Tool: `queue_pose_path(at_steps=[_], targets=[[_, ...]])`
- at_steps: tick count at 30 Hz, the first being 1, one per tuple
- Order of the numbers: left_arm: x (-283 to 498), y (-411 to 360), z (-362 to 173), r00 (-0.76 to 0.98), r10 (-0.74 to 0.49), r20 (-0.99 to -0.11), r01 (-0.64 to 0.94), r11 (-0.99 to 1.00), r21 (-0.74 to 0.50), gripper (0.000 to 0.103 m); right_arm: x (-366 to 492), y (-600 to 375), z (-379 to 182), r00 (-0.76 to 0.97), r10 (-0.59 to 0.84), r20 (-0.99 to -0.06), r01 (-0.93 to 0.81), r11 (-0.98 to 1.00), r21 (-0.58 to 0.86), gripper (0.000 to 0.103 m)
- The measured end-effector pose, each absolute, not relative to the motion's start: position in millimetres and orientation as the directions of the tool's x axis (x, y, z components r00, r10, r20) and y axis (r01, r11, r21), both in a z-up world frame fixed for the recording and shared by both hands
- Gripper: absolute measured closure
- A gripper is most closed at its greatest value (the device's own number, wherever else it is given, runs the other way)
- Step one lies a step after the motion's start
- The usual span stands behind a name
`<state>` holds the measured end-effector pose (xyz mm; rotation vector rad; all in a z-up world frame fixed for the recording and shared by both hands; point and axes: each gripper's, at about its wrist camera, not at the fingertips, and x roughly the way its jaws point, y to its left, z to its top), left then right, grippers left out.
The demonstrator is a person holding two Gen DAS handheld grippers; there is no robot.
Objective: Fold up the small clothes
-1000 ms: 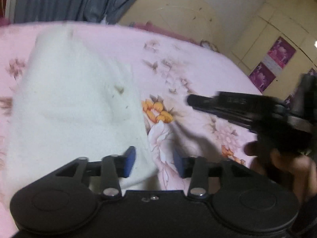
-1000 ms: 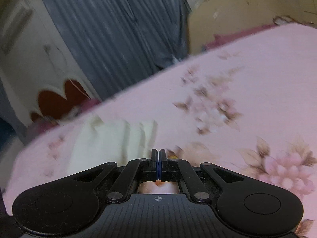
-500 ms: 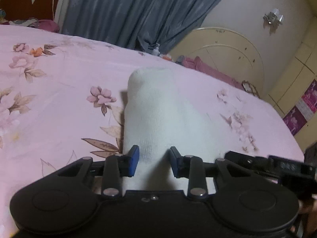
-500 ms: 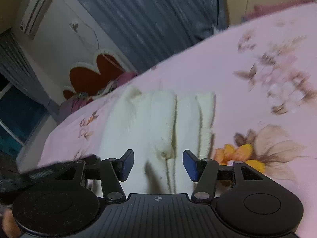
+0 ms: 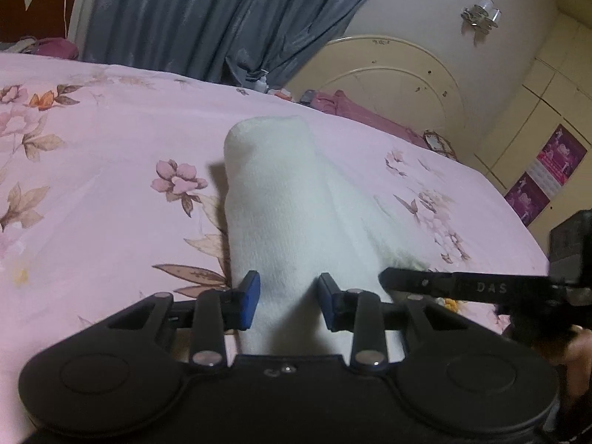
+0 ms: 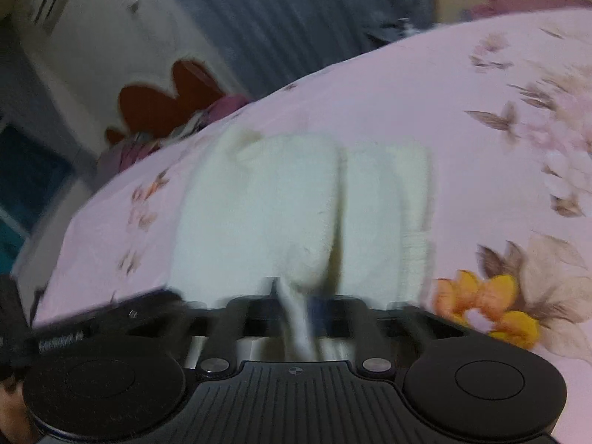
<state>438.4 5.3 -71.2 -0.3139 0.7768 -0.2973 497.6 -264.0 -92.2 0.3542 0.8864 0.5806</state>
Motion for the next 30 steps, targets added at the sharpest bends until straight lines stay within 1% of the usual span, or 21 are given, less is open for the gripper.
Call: queue_pose_path(at_steps=[2,5,7,9,10,11,13,17,22,25,26,27,28,29,30], targets=[[435,5,-65,0.693,-0.380,-0.612,0.176,0.913,-0.367,0.071,485,-256,-80,0.542,0.580,-0.607,-0.357,0.814,0.459,0.093],[432,-4,-56,0.708,-0.403,-0.580,0.251,0.911,-0.327,0.071,462,-261,-57,0.630,0.534,-0.563,-0.365,0.844,0.392,0.093],[436,-18,-56,0.678,-0.419,-0.605,0.302,0.908,-0.290,0.071,445,-274,-47,0.674,0.496,-0.547,-0.348,0.867,0.356,0.093],[445,-34,-67,0.614,-0.421,-0.668,0.344,0.904,-0.254,0.069,438,-285,-62,0.677,0.444,-0.587,-0.308,0.895,0.321,0.093],[447,-38,-71,0.600,-0.418,-0.682,0.353,0.903,-0.244,0.069,443,-290,-82,0.629,0.440,-0.641,-0.274,0.897,0.347,0.093],[448,-40,-71,0.601,-0.421,-0.679,0.355,0.902,-0.245,0.069,449,-294,-100,0.584,0.455,-0.673,-0.239,0.888,0.393,0.093],[451,-41,-68,0.592,-0.425,-0.684,0.362,0.899,-0.246,0.069,446,-299,-102,0.603,0.467,-0.647,-0.223,0.877,0.425,0.093],[456,-34,-68,0.570,-0.455,-0.684,0.378,0.885,-0.274,0.069,441,-300,-98,0.618,0.465,-0.634,-0.220,0.876,0.429,0.093],[456,-34,-70,0.559,-0.459,-0.690,0.398,0.879,-0.263,0.069,441,-303,-91,0.642,0.454,-0.618,-0.210,0.879,0.428,0.093],[458,-37,-66,0.565,-0.453,-0.689,0.396,0.882,-0.254,0.068,450,-297,-96,0.604,0.448,-0.659,-0.194,0.885,0.424,0.093],[457,-33,-61,0.587,-0.465,-0.663,0.394,0.879,-0.268,0.062,451,-300,-93,0.602,0.453,-0.657,-0.190,0.881,0.433,0.092],[455,-27,-55,0.621,-0.474,-0.624,0.389,0.878,-0.280,0.059,451,-304,-84,0.617,0.434,-0.656,-0.169,0.888,0.428,0.085],[455,-22,-51,0.651,-0.468,-0.598,0.379,0.882,-0.278,0.054,449,-308,-75,0.653,0.398,-0.644,-0.144,0.900,0.410,0.064],[461,-19,-48,0.667,-0.455,-0.589,0.367,0.890,-0.272,0.052,447,-313,-63,0.701,0.380,-0.603,-0.144,0.904,0.402,0.058],[468,-18,-49,0.669,-0.447,-0.594,0.357,0.894,-0.272,0.052,450,-314,-56,0.720,0.392,-0.572,-0.161,0.897,0.411,0.058]])
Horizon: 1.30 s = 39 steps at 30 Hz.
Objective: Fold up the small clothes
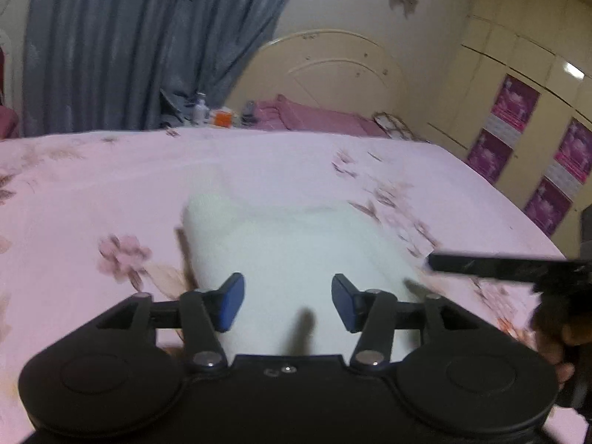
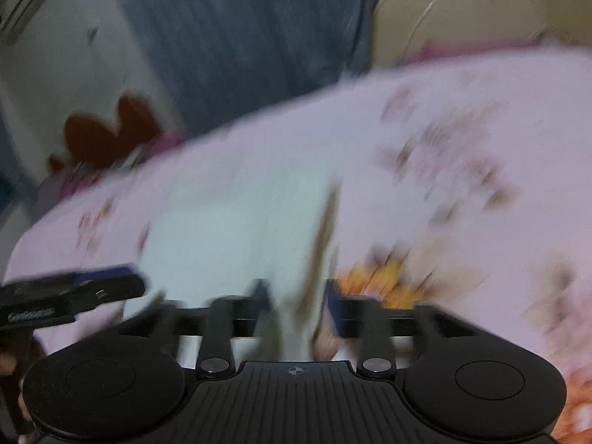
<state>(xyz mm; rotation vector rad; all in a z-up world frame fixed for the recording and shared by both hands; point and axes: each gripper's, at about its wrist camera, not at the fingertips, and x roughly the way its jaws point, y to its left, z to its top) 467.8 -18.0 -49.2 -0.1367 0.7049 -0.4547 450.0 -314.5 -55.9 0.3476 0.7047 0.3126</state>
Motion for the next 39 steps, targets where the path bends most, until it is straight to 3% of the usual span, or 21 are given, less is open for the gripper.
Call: queue_pose_path(at_steps=[4,6,7,11,14,16,18,20,26,29,34,39], targets=[[496,-24,-56,0.663,-0.454,-0.596,0.355,0.891,-0.283,0.055,493,-285,-49,0.685,0.423,-0.593,-0.245,0.900,0.360,0.061],[506,-33,-65,0.671,-0.434,-0.601,0.373,0.898,-0.232,0.056,515,-264,-63,0.640,0.413,-0.648,-0.285,0.911,0.299,0.071],[512,-38,-73,0.648,-0.407,-0.644,0.364,0.908,-0.207,0.057,525,-257,-76,0.609,0.373,-0.700,-0.275,0.927,0.255,0.078],[516,-34,-70,0.641,-0.434,-0.633,0.351,0.899,-0.261,0.056,538,-264,-83,0.591,0.331,-0.735,-0.213,0.944,0.254,0.077],[522,-30,-68,0.680,-0.429,-0.594,0.340,0.903,-0.263,0.056,536,-264,-73,0.647,0.326,-0.689,-0.222,0.946,0.238,0.077],[534,-32,-75,0.660,-0.422,-0.621,0.317,0.906,-0.279,0.055,547,-263,-74,0.660,0.332,-0.674,-0.208,0.943,0.260,0.077],[545,-39,-85,0.625,-0.393,-0.674,0.311,0.918,-0.246,0.052,563,-261,-89,0.617,0.317,-0.721,-0.202,0.948,0.244,0.077],[544,-38,-84,0.629,-0.393,-0.671,0.308,0.918,-0.249,0.053,564,-268,-96,0.616,0.335,-0.713,-0.205,0.942,0.265,0.077],[479,-42,-61,0.683,-0.395,-0.614,0.397,0.907,-0.143,0.056,530,-274,-81,0.635,0.322,-0.702,-0.250,0.946,0.208,0.077],[444,-48,-66,0.683,-0.375,-0.627,0.419,0.904,-0.085,0.056,493,-280,-70,0.639,0.379,-0.670,-0.280,0.925,0.256,0.077],[412,-63,-74,0.700,-0.325,-0.636,0.419,0.908,-0.003,0.054,446,-270,-90,0.576,0.353,-0.737,-0.313,0.928,0.200,0.077],[390,-65,-78,0.658,-0.325,-0.680,0.413,0.910,-0.035,0.054,414,-281,-92,0.576,0.352,-0.738,-0.263,0.935,0.240,0.077]])
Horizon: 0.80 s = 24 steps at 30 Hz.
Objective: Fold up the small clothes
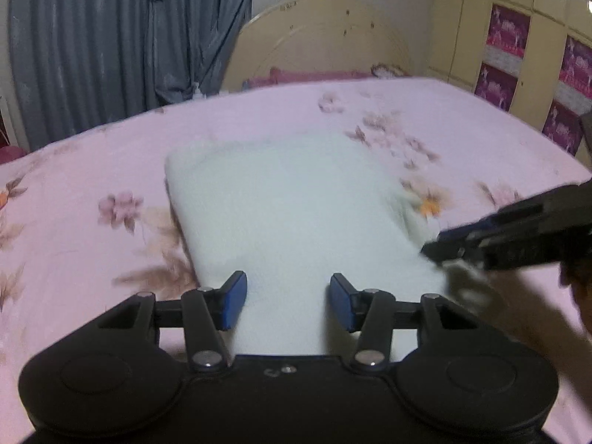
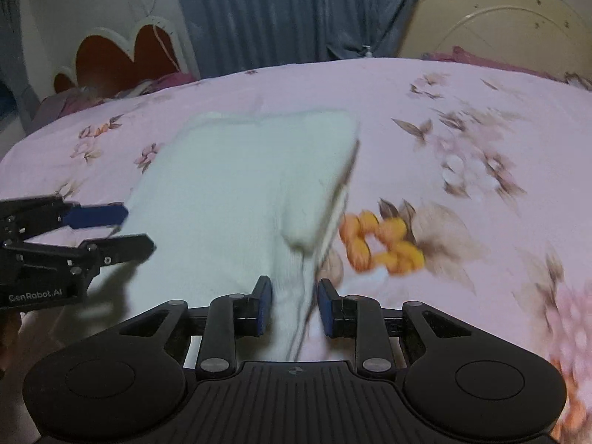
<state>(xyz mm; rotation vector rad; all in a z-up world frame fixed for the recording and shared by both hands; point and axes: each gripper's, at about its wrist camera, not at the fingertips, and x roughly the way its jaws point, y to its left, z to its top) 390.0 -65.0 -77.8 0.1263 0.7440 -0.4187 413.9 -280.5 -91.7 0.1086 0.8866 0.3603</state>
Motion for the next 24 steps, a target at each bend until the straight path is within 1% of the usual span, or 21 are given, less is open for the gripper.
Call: queue_pose_path(at_steps=[2,4,9,11,15,17,18,19,20,21,23,24], targets=[[375,-68,-82,0.654,-0.306,-0.692,0.417,0.909,-0.007,0.054,402,-283,-91,0.567,0.348,-0.747,-0.265,0.935,0.235,0.077],[363,-67,-84,0.651,-0.297,-0.698,0.410,0.912,-0.005,0.054,387,-286,-92,0.551,0.340,-0.762,-0.274,0.936,0.220,0.077],[347,-63,-80,0.647,-0.264,-0.716,0.390,0.921,0.013,0.053,363,-297,-87,0.555,0.327,-0.765,-0.244,0.943,0.226,0.077],[348,-65,-80,0.645,-0.256,-0.720,0.385,0.923,0.017,0.051,356,-299,-75,0.605,0.325,-0.727,-0.234,0.945,0.227,0.077],[347,-65,-81,0.644,-0.238,-0.727,0.368,0.929,0.022,0.047,349,-291,-61,0.657,0.382,-0.650,-0.295,0.923,0.246,0.077],[347,-65,-81,0.644,-0.234,-0.729,0.364,0.931,0.022,0.046,351,-282,-61,0.653,0.409,-0.637,-0.334,0.911,0.242,0.077],[347,-66,-82,0.643,-0.232,-0.730,0.363,0.931,0.024,0.045,354,-278,-65,0.638,0.416,-0.648,-0.350,0.906,0.238,0.077],[347,-65,-83,0.640,-0.230,-0.733,0.361,0.932,0.023,0.043,359,-273,-74,0.613,0.385,-0.691,-0.348,0.916,0.202,0.077],[347,-64,-83,0.634,-0.232,-0.738,0.358,0.933,0.015,0.039,366,-269,-86,0.576,0.321,-0.752,-0.324,0.934,0.151,0.077],[347,-61,-83,0.628,-0.234,-0.743,0.349,0.937,-0.001,0.038,368,-272,-94,0.563,0.314,-0.764,-0.315,0.937,0.153,0.077],[347,-52,-80,0.628,-0.230,-0.743,0.317,0.948,-0.025,0.025,371,-285,-89,0.563,0.333,-0.757,-0.281,0.938,0.204,0.077],[348,-45,-77,0.647,-0.227,-0.728,0.294,0.955,-0.037,0.021,372,-288,-84,0.586,0.312,-0.748,-0.266,0.946,0.187,0.077]])
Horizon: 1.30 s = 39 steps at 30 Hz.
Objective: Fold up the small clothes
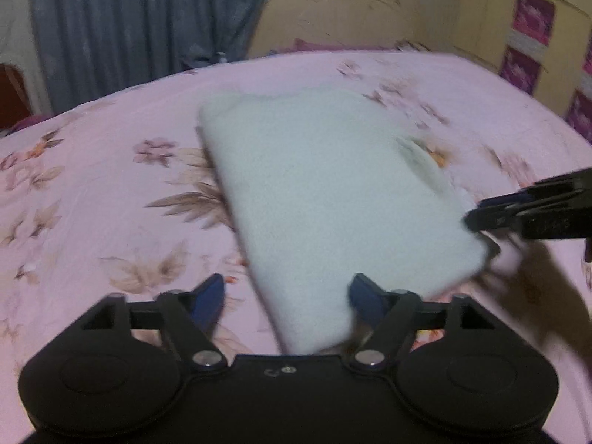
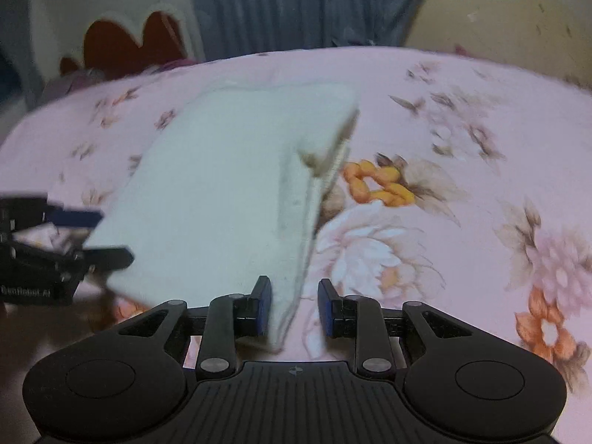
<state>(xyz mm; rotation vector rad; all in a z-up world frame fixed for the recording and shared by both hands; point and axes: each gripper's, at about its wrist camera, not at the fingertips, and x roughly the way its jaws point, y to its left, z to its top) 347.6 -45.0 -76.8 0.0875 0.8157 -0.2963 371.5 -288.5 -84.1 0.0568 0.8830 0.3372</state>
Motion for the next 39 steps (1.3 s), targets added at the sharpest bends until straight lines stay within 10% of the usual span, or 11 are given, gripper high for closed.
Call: queue_pose_path(at_steps=[13,16,31,39], targets=[[421,-33,-74,0.665,-0.279,-0.693,0.142,0.958,-0.249,0.018,467,-305,-80,0.624,0.423,-0.657,-0.179,0.896,0.407,0.074],[423,-34,-80,0.633,-0.253,-0.732,0.125,0.966,-0.226,0.019,480,-320,-95,0.602,0.372,-0.706,-0.100,0.913,0.396,0.041],[453,8,-99,0.582,-0.468,-0.664,-0.022,0.808,-0.589,0.024,520,-354,-125,0.419,0.709,-0.567,-0.137,0.667,0.733,0.041],[471,-9,-92,0.499,-0.446,-0.743,0.042,0.869,-0.494,0.027,546,-338,-126,0.345,0.756,-0.555,-0.163,0.631,0.758,0.043]])
